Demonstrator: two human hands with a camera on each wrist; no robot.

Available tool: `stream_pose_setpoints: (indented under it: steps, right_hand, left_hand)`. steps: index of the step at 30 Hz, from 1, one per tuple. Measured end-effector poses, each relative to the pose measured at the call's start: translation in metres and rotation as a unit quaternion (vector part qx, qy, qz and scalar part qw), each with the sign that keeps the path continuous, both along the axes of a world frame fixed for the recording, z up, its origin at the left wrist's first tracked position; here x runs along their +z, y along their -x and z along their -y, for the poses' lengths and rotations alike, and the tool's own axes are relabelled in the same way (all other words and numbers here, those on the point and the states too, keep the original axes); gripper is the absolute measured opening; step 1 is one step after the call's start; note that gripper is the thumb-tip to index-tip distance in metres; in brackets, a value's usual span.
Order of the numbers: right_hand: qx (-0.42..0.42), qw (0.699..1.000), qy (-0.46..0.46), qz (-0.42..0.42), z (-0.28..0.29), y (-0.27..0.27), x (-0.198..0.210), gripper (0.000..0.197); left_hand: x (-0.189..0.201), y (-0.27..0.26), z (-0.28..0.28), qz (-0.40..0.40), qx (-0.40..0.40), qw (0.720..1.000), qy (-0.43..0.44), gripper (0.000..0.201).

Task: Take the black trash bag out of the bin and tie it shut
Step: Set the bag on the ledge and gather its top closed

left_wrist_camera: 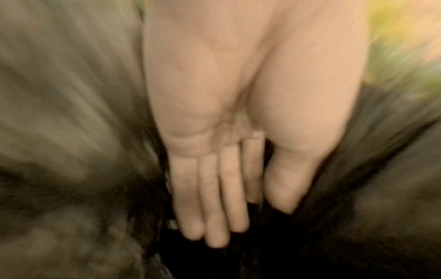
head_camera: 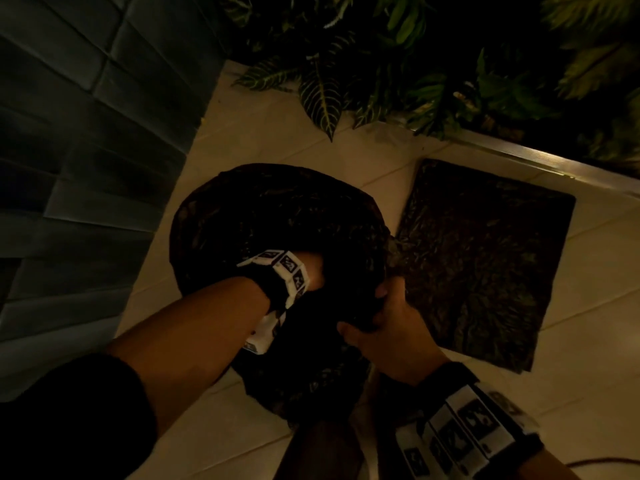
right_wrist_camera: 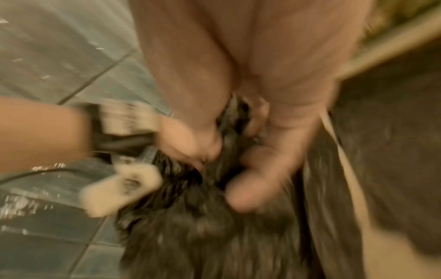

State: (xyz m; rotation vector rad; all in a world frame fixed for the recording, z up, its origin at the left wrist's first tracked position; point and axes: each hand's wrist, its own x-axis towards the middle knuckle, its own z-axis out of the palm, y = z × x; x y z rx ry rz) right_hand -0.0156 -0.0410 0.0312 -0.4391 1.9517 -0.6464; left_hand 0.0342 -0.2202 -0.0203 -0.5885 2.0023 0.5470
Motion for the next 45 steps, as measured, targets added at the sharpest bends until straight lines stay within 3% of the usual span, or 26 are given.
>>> stream_pose_setpoints:
  steps: [3, 6, 8, 14, 20, 26, 28, 30, 33, 36, 38, 41, 43, 45]
  right_hand:
    - [-0.053, 0.993, -0.030, 0.097, 0.003, -0.014, 0.001, 0.024]
    - [-0.069, 0.997, -0.017, 0.033, 0.010, -0.017, 0.002, 0.020]
    - [-0.099, 0.995, 0.001, 0.024, 0.014, -0.014, 0.005, 0.022]
    - [-0.080, 0.993, 0.046, -0.078, 0.039, 0.001, -0.003, 0.024]
    - [-0.016, 0.983, 0.119, -0.139, 0.079, 0.027, -0.014, 0.042]
    - [0.008, 0.964, 0.227, -0.141, 0.102, 0.059, -0.025, 0.040]
    - [0.082, 0.940, 0.257, -0.209, 0.105, 0.069, -0.022, 0.040]
    - [0.158, 0.888, 0.304, -0.307, 0.103, 0.075, -0.013, 0.035]
    - [0.302, 0.831, 0.363, -0.295, 0.091, 0.069, 0.001, 0.031]
    - [0.468, 0.780, 0.286, -0.300, 0.077, 0.051, 0.003, 0.037]
    - [0.489, 0.742, 0.299, -0.348, 0.075, 0.043, -0.001, 0.028]
    - [0.429, 0.753, 0.351, -0.354, 0.072, 0.035, -0.003, 0.026]
    - [0.436, 0.738, 0.350, -0.378, 0.070, 0.031, -0.006, 0.023]
    - [0.448, 0.726, 0.350, -0.388, 0.070, 0.029, -0.008, 0.014]
  left_hand:
    - [0.034, -0.014, 0.010, -0.045, 0.018, 0.997, -0.067, 0.019]
    - [0.067, -0.047, 0.013, 0.002, -0.025, 0.991, -0.132, 0.050]
    - [0.076, -0.073, 0.010, 0.028, -0.063, 0.990, -0.125, 0.060]
    - [0.067, -0.098, 0.019, -0.137, 0.081, 0.977, -0.141, 0.025]
    - [0.042, -0.086, 0.045, -0.238, 0.096, 0.966, -0.021, 0.014]
    - [0.018, -0.054, 0.062, -0.295, 0.074, 0.946, 0.109, 0.014]
    - [0.018, -0.051, 0.063, -0.306, 0.058, 0.942, 0.123, 0.014]
    - [0.029, -0.054, 0.066, -0.315, 0.026, 0.940, 0.128, 0.017]
    - [0.051, -0.078, 0.065, -0.358, 0.012, 0.924, 0.133, 0.022]
    - [0.057, -0.118, 0.056, -0.418, 0.041, 0.901, 0.108, 0.043]
    - [0.049, -0.142, 0.051, -0.456, 0.015, 0.882, 0.118, 0.052]
    - [0.035, -0.164, 0.050, -0.526, -0.006, 0.835, 0.162, 0.023]
    - [0.031, -0.169, 0.051, -0.569, 0.012, 0.804, 0.171, 0.013]
    - [0.032, -0.167, 0.048, -0.586, 0.048, 0.791, 0.172, 0.023]
